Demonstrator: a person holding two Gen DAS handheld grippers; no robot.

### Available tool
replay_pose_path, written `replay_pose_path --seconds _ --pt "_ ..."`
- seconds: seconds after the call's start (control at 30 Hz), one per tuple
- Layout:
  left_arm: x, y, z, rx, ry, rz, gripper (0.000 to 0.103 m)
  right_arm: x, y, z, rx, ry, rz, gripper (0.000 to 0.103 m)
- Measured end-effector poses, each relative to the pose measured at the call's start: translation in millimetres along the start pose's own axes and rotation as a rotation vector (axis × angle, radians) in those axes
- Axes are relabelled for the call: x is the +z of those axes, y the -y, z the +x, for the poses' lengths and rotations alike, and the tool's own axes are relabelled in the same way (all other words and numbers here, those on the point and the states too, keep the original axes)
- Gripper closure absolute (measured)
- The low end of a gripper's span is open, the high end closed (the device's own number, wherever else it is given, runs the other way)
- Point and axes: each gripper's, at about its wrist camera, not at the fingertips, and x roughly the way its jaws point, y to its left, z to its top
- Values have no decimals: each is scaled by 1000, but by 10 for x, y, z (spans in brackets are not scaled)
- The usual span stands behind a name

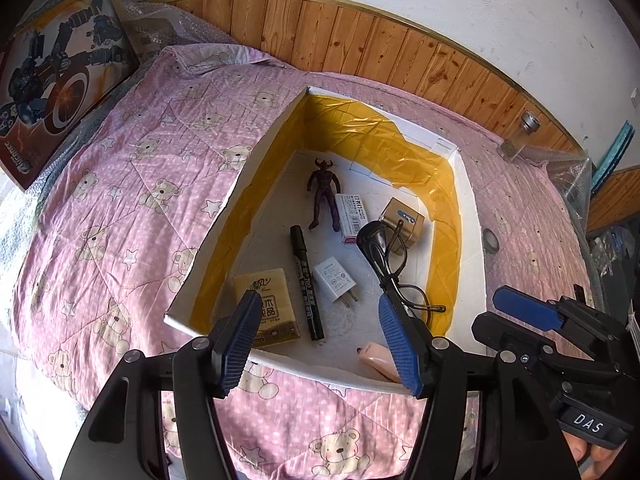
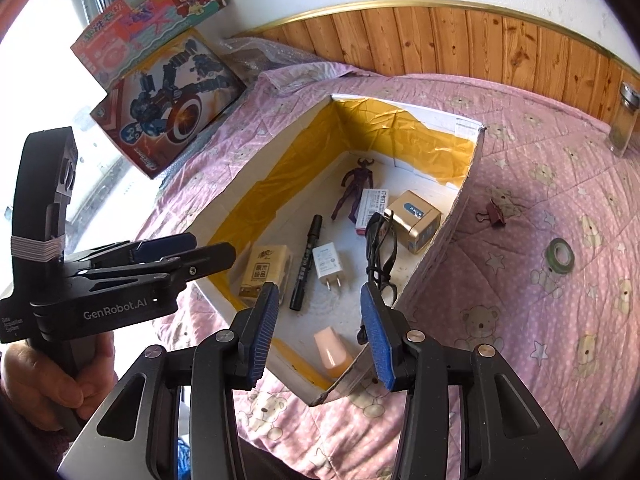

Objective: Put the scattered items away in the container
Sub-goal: 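Withdraw both tools toward the green tape roll and pink binder clip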

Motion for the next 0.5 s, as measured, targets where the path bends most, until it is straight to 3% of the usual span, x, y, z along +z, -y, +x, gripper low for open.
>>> replay_pose_path --seconds 0.5 --pt "-255 535 -293 1 17 48 36 -251 62 -491 71 77 9 55"
